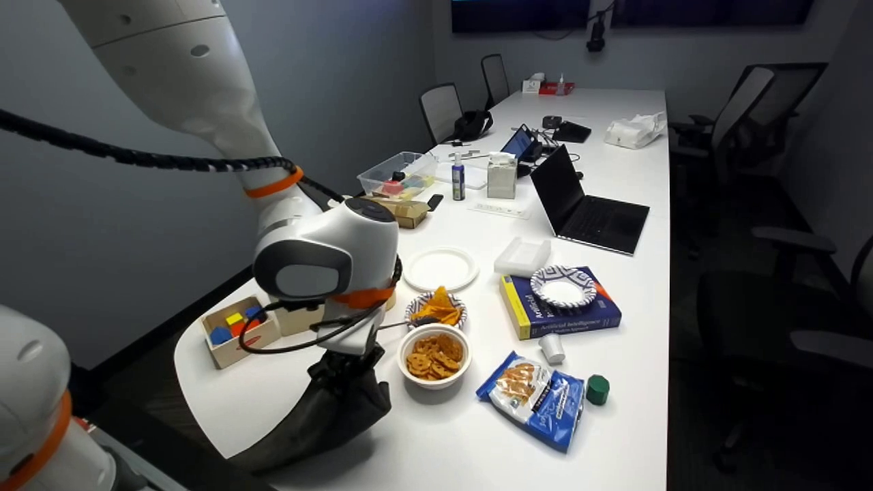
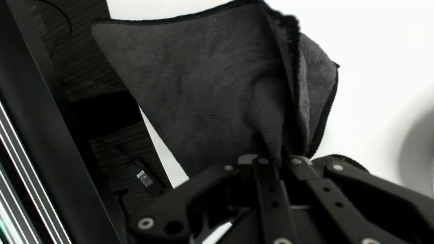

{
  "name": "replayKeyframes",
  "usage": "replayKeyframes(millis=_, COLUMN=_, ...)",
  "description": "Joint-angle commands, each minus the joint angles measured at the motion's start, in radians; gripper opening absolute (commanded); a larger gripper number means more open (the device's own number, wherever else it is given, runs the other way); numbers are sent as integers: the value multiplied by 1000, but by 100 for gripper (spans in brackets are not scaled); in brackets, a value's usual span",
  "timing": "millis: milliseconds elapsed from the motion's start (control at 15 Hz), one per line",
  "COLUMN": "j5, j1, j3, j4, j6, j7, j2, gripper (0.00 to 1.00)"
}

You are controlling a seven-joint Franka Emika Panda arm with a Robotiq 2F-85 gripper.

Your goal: Use the black towel to clean the table

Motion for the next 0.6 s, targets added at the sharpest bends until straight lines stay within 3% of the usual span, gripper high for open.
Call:
replayKeyframes(millis=0, j5=-189, j1=84, j3=-143, j4=5, j6=32, j7=213, j2=-48, gripper=1)
replayKeyframes(millis=533, j5=-572, j1=288, j3=-432, j4=29, j6=95, j7=575, j2=-42, gripper=1)
